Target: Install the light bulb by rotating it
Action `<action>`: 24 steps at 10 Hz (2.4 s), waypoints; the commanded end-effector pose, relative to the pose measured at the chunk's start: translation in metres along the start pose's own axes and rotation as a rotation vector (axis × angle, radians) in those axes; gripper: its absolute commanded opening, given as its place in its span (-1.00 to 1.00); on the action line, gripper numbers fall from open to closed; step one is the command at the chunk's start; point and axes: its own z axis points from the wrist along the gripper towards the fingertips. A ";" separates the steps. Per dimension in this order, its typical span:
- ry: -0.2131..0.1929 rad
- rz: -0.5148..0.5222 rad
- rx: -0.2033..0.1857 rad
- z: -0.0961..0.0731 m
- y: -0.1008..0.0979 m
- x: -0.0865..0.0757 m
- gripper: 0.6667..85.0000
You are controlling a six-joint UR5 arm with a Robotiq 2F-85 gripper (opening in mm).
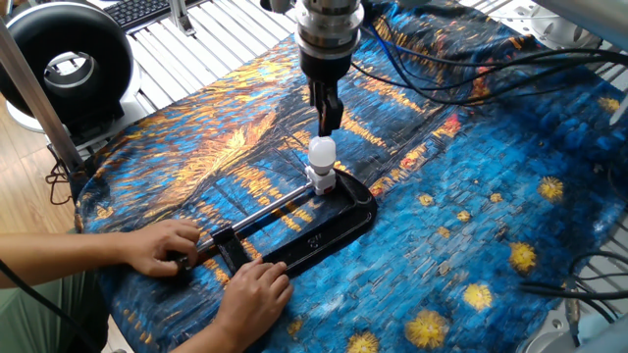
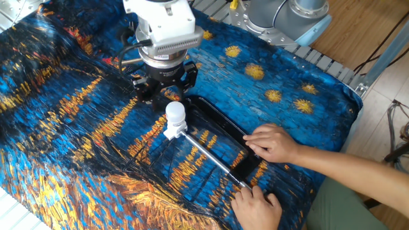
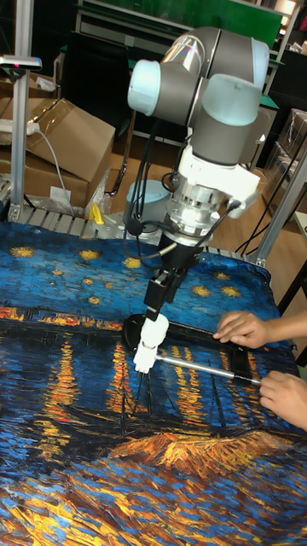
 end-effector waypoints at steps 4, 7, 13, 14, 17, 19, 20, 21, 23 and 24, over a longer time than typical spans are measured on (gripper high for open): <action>0.009 -0.023 -0.064 0.004 0.014 0.005 0.47; 0.009 -0.017 -0.042 0.001 0.013 0.011 0.44; -0.014 -0.012 -0.012 0.021 0.018 -0.001 0.45; -0.006 -0.016 -0.001 0.023 0.016 0.002 0.45; -0.002 -0.037 0.005 0.031 0.018 0.008 0.45; 0.000 -0.053 0.009 0.035 0.018 0.009 0.45; 0.006 -0.085 0.011 0.036 0.017 0.010 0.45; 0.022 -0.131 0.018 0.037 0.015 0.015 0.45; 0.028 -0.157 0.012 0.039 0.017 0.019 0.45; 0.027 -0.161 0.014 0.041 0.018 0.021 0.45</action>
